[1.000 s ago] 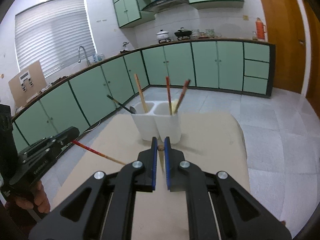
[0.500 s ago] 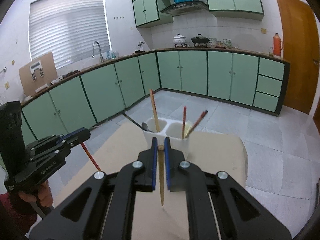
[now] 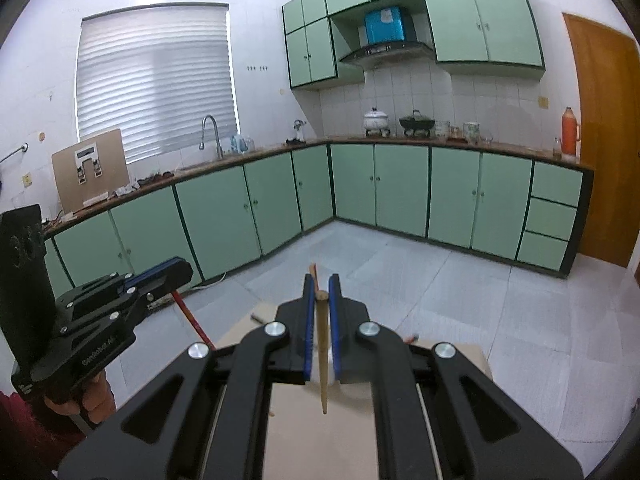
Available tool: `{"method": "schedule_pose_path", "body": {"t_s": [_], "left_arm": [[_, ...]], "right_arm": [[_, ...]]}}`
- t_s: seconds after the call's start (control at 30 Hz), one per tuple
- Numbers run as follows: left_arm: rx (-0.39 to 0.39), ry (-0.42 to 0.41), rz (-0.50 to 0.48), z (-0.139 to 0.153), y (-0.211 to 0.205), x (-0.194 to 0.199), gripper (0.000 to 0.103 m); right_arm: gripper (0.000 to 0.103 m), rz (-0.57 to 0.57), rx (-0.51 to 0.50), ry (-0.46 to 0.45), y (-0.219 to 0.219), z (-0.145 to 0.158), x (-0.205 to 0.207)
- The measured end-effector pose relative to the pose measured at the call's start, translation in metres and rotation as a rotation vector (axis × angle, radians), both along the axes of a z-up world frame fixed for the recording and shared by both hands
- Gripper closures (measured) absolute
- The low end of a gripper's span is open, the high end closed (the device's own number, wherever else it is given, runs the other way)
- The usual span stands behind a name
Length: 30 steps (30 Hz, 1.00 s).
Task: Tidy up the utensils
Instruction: 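Carry the chopstick over the white holder and lower it in, then open the right tool and withdraw it from the holder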
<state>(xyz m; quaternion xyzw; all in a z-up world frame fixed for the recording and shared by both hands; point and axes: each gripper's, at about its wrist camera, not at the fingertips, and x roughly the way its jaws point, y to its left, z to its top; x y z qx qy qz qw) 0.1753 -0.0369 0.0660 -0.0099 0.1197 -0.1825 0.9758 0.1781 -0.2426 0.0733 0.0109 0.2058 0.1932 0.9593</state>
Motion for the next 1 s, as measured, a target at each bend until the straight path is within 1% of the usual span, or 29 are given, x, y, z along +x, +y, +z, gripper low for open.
{"method": "schedule_pose_path", "body": {"t_s": [0.17,0.27,0.37,0.5,0.6,0.7,0.83,1.0], "left_arm": [[-0.002,-0.054,0.005,0.026,-0.009,0.026,0.097],[-0.008,-0.078,0.013,0.038,-0.012,0.047,0.097],[-0.006,-0.098,0.029,0.043,-0.016,0.067,0.097],[-0.003,-0.103,0.044,0.039,-0.021,0.095,0.097],[-0.011,-0.093,0.053,0.026,-0.023,0.114,0.097],[-0.007,-0.065,0.062,0.009,-0.024,0.129,0.097],[0.005,-0.005,0.071,-0.02,-0.026,0.147,0.097],[0.018,0.053,0.08,-0.047,-0.023,0.159,0.097]], "right_arm": [[0.097,0.004,0.013,-0.034,-0.003,0.023,0.028],[0.097,-0.001,0.004,-0.045,-0.003,0.03,0.047],[0.097,-0.011,-0.006,-0.043,-0.003,0.029,0.065],[0.097,-0.019,-0.011,-0.026,-0.003,0.018,0.089],[0.097,-0.027,-0.016,-0.005,-0.003,0.004,0.105],[0.097,-0.035,-0.025,0.02,-0.002,-0.011,0.119],[0.097,-0.04,-0.019,0.063,-0.002,-0.032,0.134],[0.097,-0.036,-0.008,0.11,0.001,-0.054,0.145]]}}
